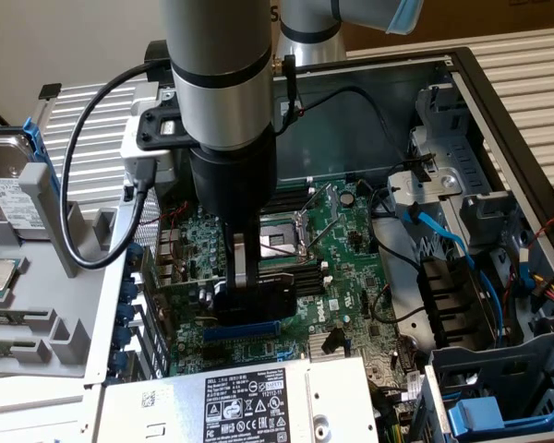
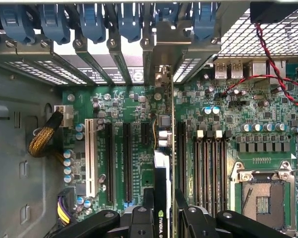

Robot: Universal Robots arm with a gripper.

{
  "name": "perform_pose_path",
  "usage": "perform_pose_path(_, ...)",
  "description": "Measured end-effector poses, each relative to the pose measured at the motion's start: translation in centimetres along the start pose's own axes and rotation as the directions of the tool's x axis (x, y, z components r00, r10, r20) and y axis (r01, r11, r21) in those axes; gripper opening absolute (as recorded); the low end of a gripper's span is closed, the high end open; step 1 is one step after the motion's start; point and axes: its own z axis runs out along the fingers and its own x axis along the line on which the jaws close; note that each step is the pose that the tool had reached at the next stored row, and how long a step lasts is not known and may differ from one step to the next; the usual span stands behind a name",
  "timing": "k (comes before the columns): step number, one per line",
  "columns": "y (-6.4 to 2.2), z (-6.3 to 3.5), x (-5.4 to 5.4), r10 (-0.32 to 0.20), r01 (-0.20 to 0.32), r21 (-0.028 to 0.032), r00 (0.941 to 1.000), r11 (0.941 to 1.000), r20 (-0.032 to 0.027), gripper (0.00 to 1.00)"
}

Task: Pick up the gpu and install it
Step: 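Insert the gpu into the slot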

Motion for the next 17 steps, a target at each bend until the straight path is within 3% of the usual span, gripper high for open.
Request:
perform_pose_path(10,0.23,0.04,-0.11,-0.003,0.003,0.0107,1.0,0.9999,0.0003,0.26)
perform_pose_path(17,0.6,0.07,-0.1,-0.004,0.004,0.0119,1.0,0.9999,0.0004,0.26)
